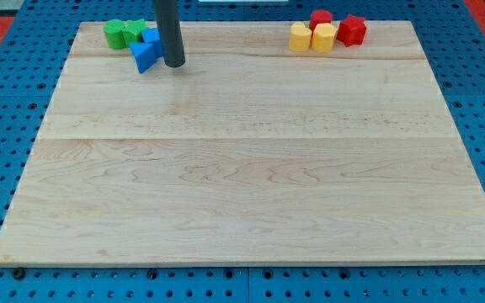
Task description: Slide the red star along with yellow hexagon slightly down
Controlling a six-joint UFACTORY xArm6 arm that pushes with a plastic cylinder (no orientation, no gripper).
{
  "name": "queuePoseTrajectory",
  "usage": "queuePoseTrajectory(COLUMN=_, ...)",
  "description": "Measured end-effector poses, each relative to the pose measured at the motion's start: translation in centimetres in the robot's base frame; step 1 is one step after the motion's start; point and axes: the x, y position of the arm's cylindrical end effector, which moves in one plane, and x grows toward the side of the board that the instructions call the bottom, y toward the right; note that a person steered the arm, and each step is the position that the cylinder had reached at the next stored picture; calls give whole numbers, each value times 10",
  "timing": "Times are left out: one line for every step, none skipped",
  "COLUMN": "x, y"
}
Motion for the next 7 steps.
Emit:
queuePoseTrajectory(x=0, y=0)
queuePoseTrajectory(x=25, y=6)
queuePoseTrajectory(x=57, y=100)
queuePoseTrajectory(x=58, y=218)
queuePoseTrajectory(x=19, y=356)
queuePoseTrajectory(x=-49, y=409)
queuePoseTrajectory(x=-88, y=379)
